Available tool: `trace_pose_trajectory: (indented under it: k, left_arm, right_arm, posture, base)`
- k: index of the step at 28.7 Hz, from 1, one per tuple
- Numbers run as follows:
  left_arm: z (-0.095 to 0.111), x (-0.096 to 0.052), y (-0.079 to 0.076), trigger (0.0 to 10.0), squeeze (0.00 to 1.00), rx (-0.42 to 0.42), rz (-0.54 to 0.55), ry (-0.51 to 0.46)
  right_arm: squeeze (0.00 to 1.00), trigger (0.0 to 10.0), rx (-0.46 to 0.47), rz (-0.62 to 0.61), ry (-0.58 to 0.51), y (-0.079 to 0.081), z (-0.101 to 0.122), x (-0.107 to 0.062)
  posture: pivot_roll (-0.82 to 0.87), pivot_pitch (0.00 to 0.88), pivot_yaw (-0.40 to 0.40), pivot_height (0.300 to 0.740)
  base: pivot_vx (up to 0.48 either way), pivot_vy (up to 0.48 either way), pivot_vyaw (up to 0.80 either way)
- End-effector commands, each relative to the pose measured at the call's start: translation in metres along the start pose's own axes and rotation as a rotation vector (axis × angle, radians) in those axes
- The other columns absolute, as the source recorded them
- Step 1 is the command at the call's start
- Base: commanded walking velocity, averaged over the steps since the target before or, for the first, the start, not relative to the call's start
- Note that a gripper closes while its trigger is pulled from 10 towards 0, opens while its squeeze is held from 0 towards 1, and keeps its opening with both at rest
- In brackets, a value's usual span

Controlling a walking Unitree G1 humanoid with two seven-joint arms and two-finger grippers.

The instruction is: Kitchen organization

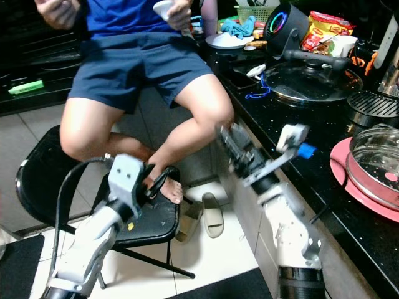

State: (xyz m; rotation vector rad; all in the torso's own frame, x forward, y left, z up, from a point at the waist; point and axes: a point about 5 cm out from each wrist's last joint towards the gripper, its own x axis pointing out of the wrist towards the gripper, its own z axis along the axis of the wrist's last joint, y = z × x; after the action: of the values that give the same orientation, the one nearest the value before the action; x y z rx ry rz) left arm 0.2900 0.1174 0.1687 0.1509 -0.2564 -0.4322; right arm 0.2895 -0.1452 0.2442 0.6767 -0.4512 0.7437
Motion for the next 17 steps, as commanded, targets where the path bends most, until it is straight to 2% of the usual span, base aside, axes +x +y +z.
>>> trace_pose_trajectory:
  k: [1, 3, 5, 6, 11, 17]
  left_arm:
    - [0.023, 0.007, 0.005, 10.0, 0.0, 0.011, 0.0, -0.077]
    - [0.028, 0.009, 0.007, 10.0, 0.0, 0.011, 0.007, -0.095]
    - [0.052, 0.016, 0.023, 10.0, 0.0, 0.02, 0.067, -0.176]
    - [0.056, 0.017, 0.026, 10.0, 0.0, 0.021, 0.081, -0.191]
    - [0.079, 0.021, 0.049, 10.0, 0.0, -0.009, 0.17, -0.263]
    - [0.091, 0.022, 0.063, 10.0, 0.0, -0.007, 0.205, -0.289]
  right_arm:
    - [0.0, 10.0, -0.013, 0.021, -0.015, 0.007, 0.011, 0.005]
    - [0.0, 10.0, -0.026, 0.016, -0.01, 0.008, 0.012, 0.007]
    - [0.0, 10.0, -0.161, -0.093, 0.025, 0.0, 0.018, 0.011]
    - [0.0, 10.0, -0.181, -0.104, 0.029, 0.0, 0.019, 0.012]
    - [0.0, 10.0, -0.216, -0.165, 0.011, -0.005, 0.027, 0.012]
    - [0.0, 10.0, -0.258, -0.222, 0.011, -0.01, 0.033, 0.011]
  posture:
    - [-0.05, 0.0, 0.053, 0.74]
    - [-0.06, 0.0, 0.053, 0.74]
    - [-0.05, 0.0, 0.053, 0.74]
    - [-0.05, 0.0, 0.053, 0.74]
    - [-0.06, 0.0, 0.057, 0.74]
    - [-0.06, 0.0, 0.059, 0.74]
  base:
    - [0.0, 0.0, 0.0]
    - [0.0, 0.0, 0.0]
    - [0.0, 0.0, -0.64]
    - [0.0, 0.0, -0.79]
    - [0.0, 0.0, -0.8]
    - [0.0, 0.0, -0.8]
